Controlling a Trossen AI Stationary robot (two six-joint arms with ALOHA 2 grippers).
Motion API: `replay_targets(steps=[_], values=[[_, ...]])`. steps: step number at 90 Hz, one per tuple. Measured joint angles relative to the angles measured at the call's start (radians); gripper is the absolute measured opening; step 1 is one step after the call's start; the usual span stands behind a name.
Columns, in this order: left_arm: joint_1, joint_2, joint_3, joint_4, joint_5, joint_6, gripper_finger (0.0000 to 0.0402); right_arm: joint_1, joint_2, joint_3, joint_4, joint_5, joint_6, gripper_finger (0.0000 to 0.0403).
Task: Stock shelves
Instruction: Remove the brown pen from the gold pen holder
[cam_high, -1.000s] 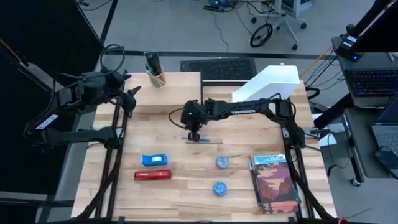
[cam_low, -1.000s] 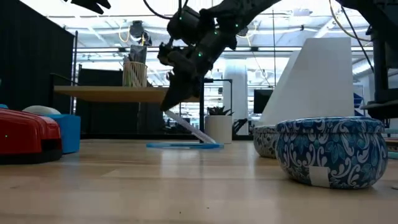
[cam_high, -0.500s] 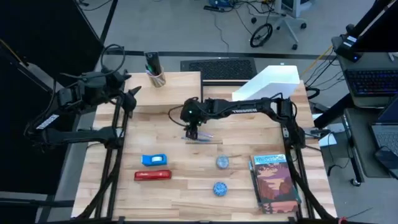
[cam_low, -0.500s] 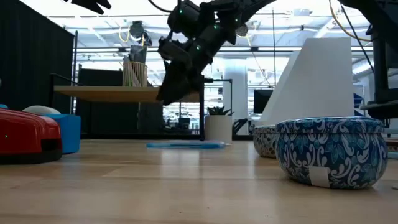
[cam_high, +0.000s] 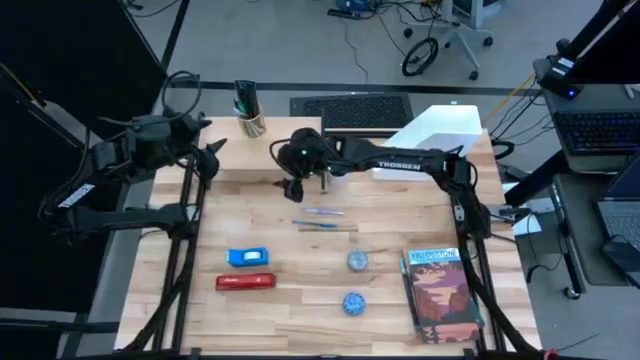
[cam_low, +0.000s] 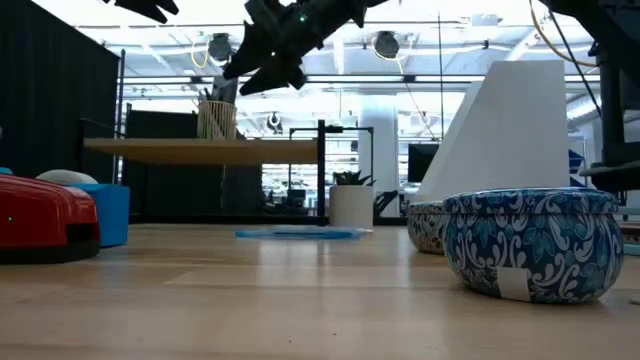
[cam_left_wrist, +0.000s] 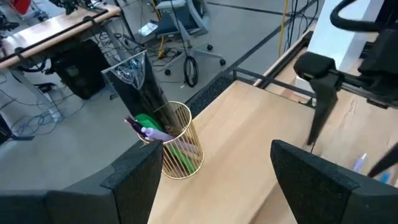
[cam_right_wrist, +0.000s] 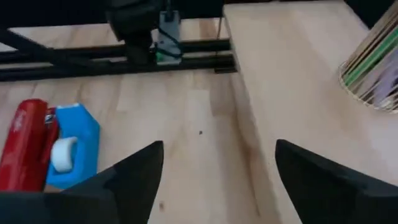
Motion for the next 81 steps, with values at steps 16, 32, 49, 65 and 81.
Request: replay_targets(steps=[16, 32, 49, 65, 81], values=[[0.0, 0.0, 0.0, 0.0, 0.0, 0.0, 0.0283, -0.01, 0.001, 0.0, 0.161, 0.024, -0.015, 0.029], [0.0, 0.0, 0.0, 0.0, 0.0, -0.001, 0.0283, -0.031, 0.01, 0.001, 0.435, 0.161, -0.078, 0.029], [0.0, 0.0, 0.0, 0.001, 0.0, -0.001, 0.0283, -0.072, 0.053, 0.002, 0.642, 0.181, -0.062, 0.0289], [0.0, 0.0, 0.0, 0.001, 0.0, -0.003, 0.0283, -0.105, 0.062, 0.002, 0.677, 0.244, -0.056, 0.0275], [0.0, 0.009, 0.0, 0.02, 0.0, -0.01, 0.0283, -0.127, 0.062, 0.002, 0.634, 0.24, -0.063, 0.0259]])
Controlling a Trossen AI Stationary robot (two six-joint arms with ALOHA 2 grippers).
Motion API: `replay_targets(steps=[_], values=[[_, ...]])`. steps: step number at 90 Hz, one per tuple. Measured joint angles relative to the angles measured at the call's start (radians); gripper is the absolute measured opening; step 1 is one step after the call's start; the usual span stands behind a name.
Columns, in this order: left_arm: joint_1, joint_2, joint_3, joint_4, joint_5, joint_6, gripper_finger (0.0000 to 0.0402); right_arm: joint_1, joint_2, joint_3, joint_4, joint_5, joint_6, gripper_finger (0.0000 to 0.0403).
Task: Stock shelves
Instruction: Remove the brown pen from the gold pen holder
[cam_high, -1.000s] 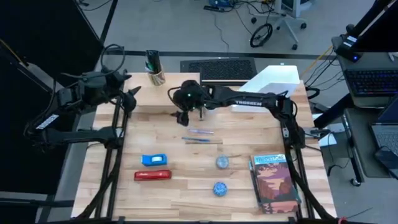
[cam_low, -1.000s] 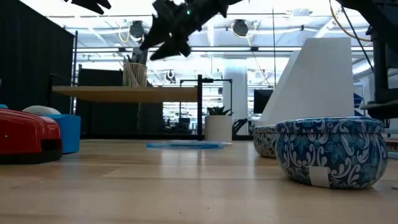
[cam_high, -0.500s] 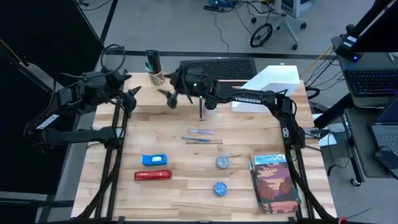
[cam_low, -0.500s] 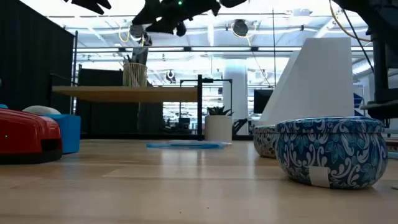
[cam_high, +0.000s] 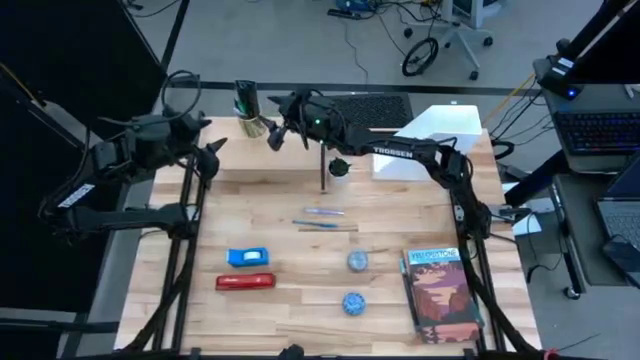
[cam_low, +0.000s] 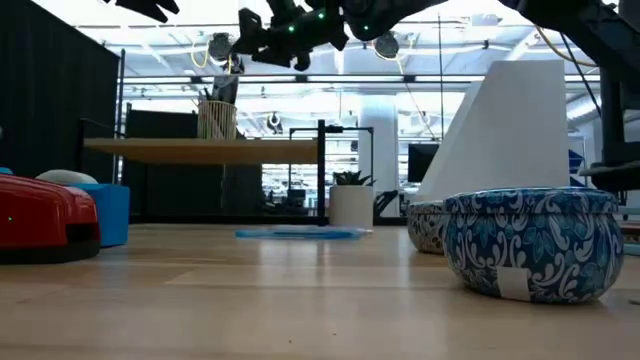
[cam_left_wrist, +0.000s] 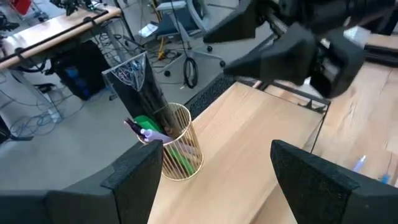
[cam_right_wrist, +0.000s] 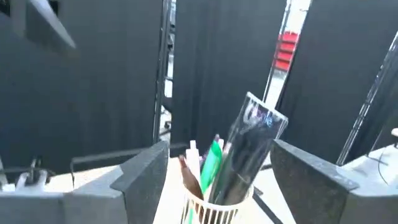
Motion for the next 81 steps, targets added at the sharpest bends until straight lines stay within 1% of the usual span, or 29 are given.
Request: replay_targets(steps=[14, 24, 30, 45, 58, 67, 73, 81], values=[[0.0, 0.046, 0.0, 0.044, -0.001, -0.04, 0.0283, 0.0, -0.031, -0.001, -0.042, -0.002, -0.044, 0.0256], [0.003, 0.1, 0.0, 0.074, -0.048, -0.099, 0.0283, -0.007, -0.081, -0.001, -0.113, -0.004, -0.048, 0.0256], [0.013, 0.133, 0.0, 0.086, -0.06, -0.119, 0.0283, -0.018, -0.112, -0.001, -0.181, -0.004, -0.049, 0.0256], [0.063, 0.184, 0.0, 0.165, -0.054, -0.129, 0.0283, -0.055, -0.176, -0.001, -0.376, -0.008, -0.046, 0.0256], [0.149, 0.205, 0.008, 0.184, 0.0, -0.149, 0.0283, -0.086, -0.211, -0.001, -0.561, -0.01, -0.05, 0.0256], [0.23, 0.225, 0.012, 0.165, 0.09, -0.202, 0.0283, -0.099, -0.212, -0.001, -0.649, -0.02, -0.051, 0.0256], [0.28, 0.237, 0.012, 0.163, 0.155, -0.233, 0.0283, -0.107, -0.208, -0.001, -0.696, -0.067, -0.062, 0.0256], [0.326, 0.249, 0.012, 0.164, 0.193, -0.278, 0.0283, -0.112, -0.202, -0.001, -0.752, -0.136, -0.083, 0.0256]])
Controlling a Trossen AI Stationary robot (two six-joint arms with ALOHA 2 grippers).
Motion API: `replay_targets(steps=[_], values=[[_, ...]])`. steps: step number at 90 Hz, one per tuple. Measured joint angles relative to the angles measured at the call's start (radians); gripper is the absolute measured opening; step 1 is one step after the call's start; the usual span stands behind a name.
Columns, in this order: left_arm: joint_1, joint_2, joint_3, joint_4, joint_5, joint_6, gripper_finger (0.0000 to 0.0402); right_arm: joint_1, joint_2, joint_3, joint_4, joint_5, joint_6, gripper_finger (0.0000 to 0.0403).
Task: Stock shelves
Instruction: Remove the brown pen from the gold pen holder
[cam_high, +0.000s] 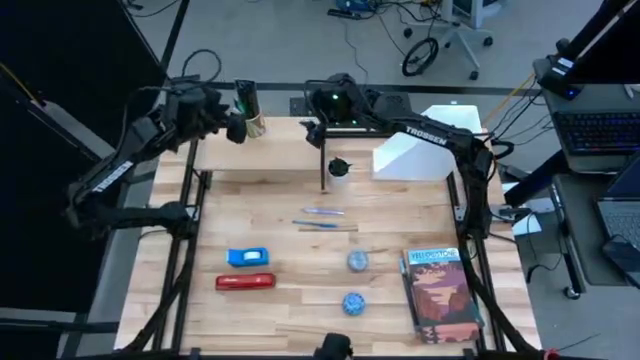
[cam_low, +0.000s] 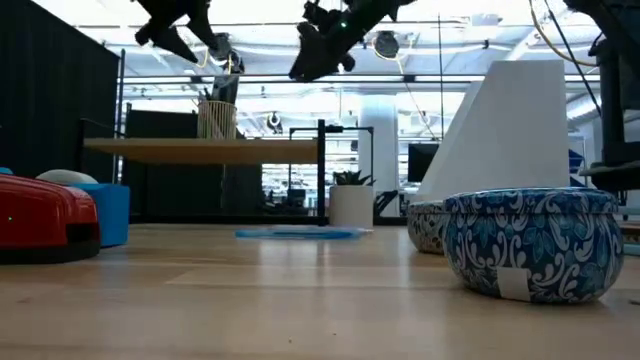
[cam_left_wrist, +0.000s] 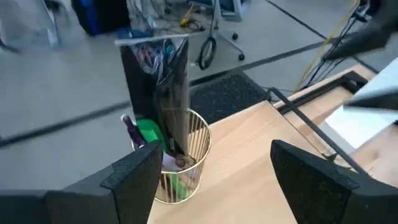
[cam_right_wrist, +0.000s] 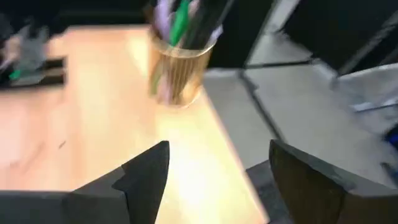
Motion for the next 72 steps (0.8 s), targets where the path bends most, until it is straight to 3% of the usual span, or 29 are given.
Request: replay_targets(steps=[22, 72], values=[[0.075, 0.054, 0.001, -0.005, 0.053, -0.079, 0.0283, 0.001, 0.002, 0.0, -0.043, -0.035, -0.004, 0.0256], [0.084, 0.141, -0.01, -0.076, 0.043, -0.052, 0.0282, -0.003, 0.002, 0.0, -0.053, -0.034, -0.027, 0.0256]])
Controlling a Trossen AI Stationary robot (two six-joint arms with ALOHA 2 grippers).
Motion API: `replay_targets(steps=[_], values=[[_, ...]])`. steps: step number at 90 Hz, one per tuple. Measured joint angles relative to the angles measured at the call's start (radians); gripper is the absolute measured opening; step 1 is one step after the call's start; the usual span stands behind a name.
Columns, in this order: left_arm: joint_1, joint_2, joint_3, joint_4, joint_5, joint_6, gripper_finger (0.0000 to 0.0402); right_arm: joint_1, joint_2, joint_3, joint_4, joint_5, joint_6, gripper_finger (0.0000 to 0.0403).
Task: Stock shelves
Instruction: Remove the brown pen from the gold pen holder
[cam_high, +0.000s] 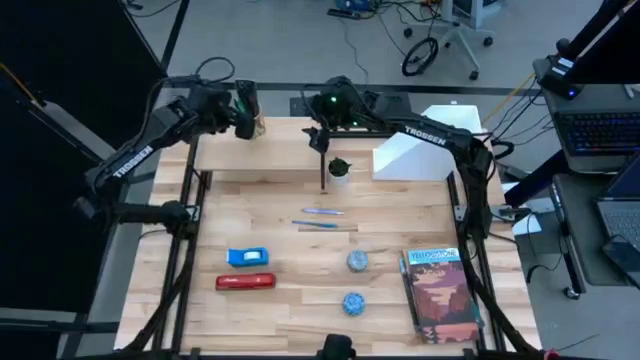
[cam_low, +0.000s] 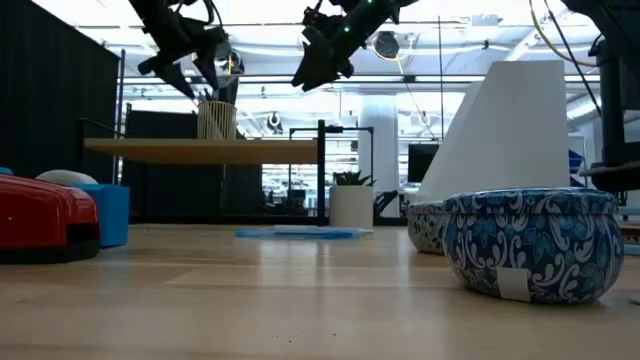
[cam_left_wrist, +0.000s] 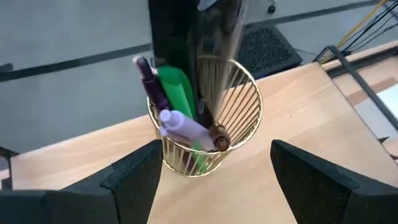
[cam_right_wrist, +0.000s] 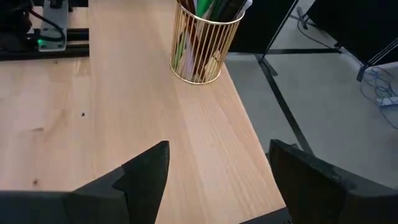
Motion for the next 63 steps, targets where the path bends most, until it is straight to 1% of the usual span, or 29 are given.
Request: replay_targets(steps=[19, 27, 33, 54, 63], values=[[0.001, 0.022, 0.0, 0.011, -0.012, 0.002, 0.0282, -0.003, 0.0, 0.0, 0.0, 0.001, 0.0, 0.0256], [0.0, 0.034, 0.0, 0.02, -0.012, 0.003, 0.027, -0.002, 0.0, 0.0, 0.0, 0.0, 0.0, 0.0256], [0.001, 0.04, 0.0, 0.019, -0.015, 0.005, 0.0251, -0.002, 0.0, 0.0, -0.002, 0.0, 0.0, 0.0256], [0.0, 0.044, 0.0, 0.038, -0.025, 0.007, 0.0153, -0.002, 0.0, 0.0, -0.016, 0.0, 0.0, 0.0256], [0.0, 0.044, 0.0, 0.037, -0.027, 0.008, 0.012, -0.002, 0.0, 0.0, -0.017, 0.0, 0.0, 0.0256]])
